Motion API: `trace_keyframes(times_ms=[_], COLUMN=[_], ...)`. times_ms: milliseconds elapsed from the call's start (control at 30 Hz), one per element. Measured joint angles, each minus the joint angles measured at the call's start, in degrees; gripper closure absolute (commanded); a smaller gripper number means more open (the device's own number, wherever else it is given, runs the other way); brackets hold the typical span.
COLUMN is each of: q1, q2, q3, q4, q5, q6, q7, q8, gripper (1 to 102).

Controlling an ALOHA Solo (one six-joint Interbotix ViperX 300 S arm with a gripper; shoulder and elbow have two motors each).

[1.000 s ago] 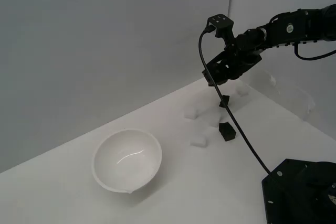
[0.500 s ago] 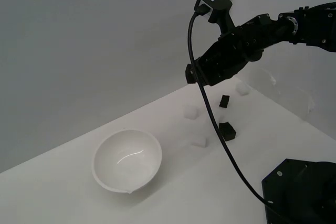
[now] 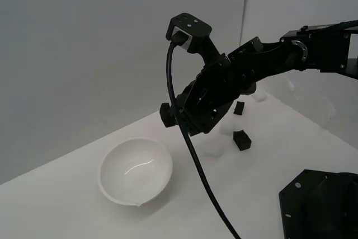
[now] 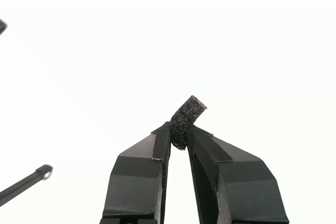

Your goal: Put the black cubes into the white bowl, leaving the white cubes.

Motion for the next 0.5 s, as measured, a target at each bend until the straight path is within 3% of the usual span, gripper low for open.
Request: trace_keyframes(times_ms=[333, 500], q1=[-6.94, -8.88], q2=[-5.54, -8.88], q3=[-5.54, -8.88], q4=[-0.09, -0.09], q5=[-0.18, -0.18], q6=[-2.99, -3.16], q7=[-4.75, -7.56], q8=[0.00, -0.09], gripper=[100, 100])
